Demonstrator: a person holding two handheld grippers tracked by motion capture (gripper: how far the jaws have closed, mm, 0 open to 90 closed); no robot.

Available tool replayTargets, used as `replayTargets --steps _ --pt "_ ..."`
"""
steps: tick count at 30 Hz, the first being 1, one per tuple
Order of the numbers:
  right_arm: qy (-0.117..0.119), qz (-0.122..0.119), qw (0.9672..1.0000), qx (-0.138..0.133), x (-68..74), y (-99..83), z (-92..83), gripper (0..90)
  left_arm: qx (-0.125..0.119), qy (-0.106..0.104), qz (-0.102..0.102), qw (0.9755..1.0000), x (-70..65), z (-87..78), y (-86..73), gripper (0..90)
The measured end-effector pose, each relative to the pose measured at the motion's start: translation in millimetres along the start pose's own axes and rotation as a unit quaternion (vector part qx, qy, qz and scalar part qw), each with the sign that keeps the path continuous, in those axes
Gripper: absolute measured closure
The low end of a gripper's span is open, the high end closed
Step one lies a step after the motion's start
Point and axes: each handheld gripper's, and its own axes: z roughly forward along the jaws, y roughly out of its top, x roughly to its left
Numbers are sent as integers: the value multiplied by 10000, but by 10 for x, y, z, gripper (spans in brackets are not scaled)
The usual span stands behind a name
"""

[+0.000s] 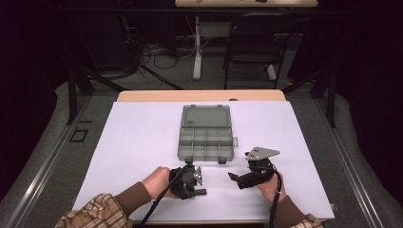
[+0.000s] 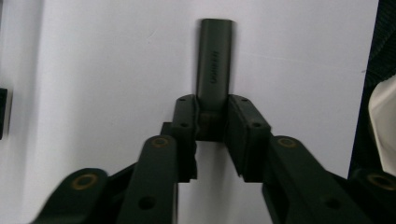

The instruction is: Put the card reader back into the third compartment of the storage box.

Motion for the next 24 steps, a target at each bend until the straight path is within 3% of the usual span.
replayTargets --steps 10,24 --pt "-15 -1 10000 10 -4 -8 5 0 -158 -67 -47 9998 30 -36 -45 743" --pt "-43 11 10000 -8 -15 -10 1 0 -744 27 -214 9970 -4 -137 -131 742"
